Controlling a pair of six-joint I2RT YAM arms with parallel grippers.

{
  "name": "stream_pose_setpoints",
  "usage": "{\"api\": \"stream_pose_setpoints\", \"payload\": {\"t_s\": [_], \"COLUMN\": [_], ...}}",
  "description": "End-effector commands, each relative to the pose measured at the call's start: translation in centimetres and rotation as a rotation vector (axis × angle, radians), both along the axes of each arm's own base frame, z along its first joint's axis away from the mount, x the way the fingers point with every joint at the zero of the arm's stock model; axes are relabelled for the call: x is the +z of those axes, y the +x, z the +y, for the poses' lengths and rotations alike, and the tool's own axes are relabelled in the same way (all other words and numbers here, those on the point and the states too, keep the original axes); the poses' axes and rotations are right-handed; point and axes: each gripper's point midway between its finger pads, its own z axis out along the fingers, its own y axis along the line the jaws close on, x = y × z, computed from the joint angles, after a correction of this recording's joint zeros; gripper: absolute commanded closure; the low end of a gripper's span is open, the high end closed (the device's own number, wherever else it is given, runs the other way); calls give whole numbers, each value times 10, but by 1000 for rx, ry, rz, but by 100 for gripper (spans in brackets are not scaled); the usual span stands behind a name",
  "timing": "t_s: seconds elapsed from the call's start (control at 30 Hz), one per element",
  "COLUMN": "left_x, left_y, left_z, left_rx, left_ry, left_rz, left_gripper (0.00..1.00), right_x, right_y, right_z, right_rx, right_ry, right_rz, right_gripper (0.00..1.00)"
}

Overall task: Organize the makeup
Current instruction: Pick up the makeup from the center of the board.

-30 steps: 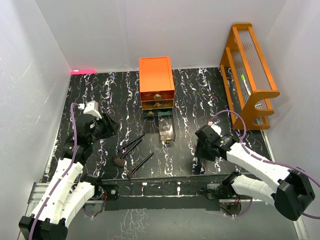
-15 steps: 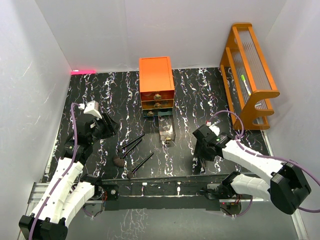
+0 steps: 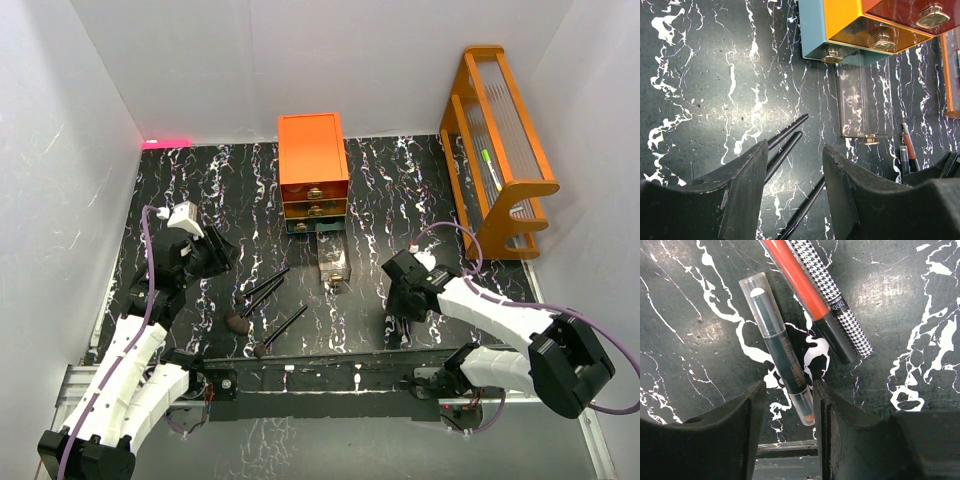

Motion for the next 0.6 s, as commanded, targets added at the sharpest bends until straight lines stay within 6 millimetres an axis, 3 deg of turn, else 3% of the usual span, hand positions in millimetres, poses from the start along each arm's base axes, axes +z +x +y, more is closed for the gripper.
{"api": "stream_pose_setpoints", "payload": {"t_s": [0.0,0.57], "left_x": [-1,-1], "left_y": [0,0], "left_z": [-1,0], "left_rx": [-6,0], "left_ry": [-8,-6], "left_rz": [0,-2], "left_gripper": [53,53], "right_x": [0,-3], "right_y": [10,19], "right_z": [5,16], "right_rx": [11,100], "right_ry": [11,23], "right_rz": [-38,-49], "right_gripper": [57,76]}}
